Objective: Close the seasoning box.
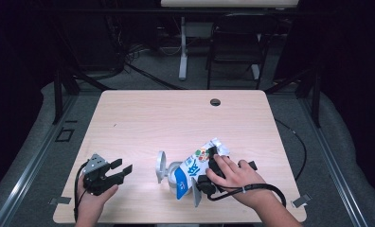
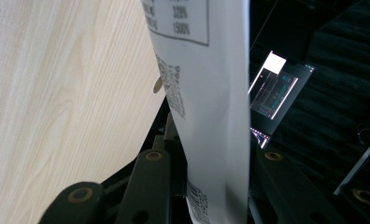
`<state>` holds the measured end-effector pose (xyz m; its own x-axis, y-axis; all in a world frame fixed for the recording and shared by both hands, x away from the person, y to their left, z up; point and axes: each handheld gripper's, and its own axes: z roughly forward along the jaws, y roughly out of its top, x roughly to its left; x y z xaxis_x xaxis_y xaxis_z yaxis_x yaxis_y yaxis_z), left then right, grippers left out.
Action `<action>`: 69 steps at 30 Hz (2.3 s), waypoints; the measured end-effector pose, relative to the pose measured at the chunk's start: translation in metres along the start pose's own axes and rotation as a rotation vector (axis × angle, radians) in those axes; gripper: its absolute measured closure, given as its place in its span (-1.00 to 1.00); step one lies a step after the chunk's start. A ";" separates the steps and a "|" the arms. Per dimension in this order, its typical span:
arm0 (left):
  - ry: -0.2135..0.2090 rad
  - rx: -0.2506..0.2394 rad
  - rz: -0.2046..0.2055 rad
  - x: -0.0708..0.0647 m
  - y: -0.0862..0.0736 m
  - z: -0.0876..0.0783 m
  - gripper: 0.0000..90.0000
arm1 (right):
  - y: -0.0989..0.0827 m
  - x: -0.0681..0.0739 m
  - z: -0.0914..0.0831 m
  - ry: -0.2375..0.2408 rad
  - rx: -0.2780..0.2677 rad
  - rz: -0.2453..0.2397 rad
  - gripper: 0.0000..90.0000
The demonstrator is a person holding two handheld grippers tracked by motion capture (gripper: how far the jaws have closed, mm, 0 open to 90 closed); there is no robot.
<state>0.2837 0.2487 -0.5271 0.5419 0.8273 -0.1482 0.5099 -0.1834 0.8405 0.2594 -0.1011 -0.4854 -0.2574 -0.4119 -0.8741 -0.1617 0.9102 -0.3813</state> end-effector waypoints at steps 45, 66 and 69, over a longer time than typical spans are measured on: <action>0.004 0.010 0.001 0.001 -0.002 0.002 0.06 | -0.009 0.007 0.001 0.149 -0.087 0.357 0.95; 0.007 0.013 0.000 0.001 -0.003 0.003 0.06 | -0.008 0.006 -0.001 0.176 -0.126 0.471 1.00; 0.005 0.015 0.001 0.001 -0.003 0.004 0.06 | -0.010 0.005 -0.001 0.184 -0.127 0.485 1.00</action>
<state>0.2852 0.2482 -0.5315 0.5389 0.8299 -0.1442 0.5189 -0.1923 0.8329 0.2584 -0.1121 -0.4860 -0.4919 0.0441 -0.8695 -0.0940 0.9902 0.1034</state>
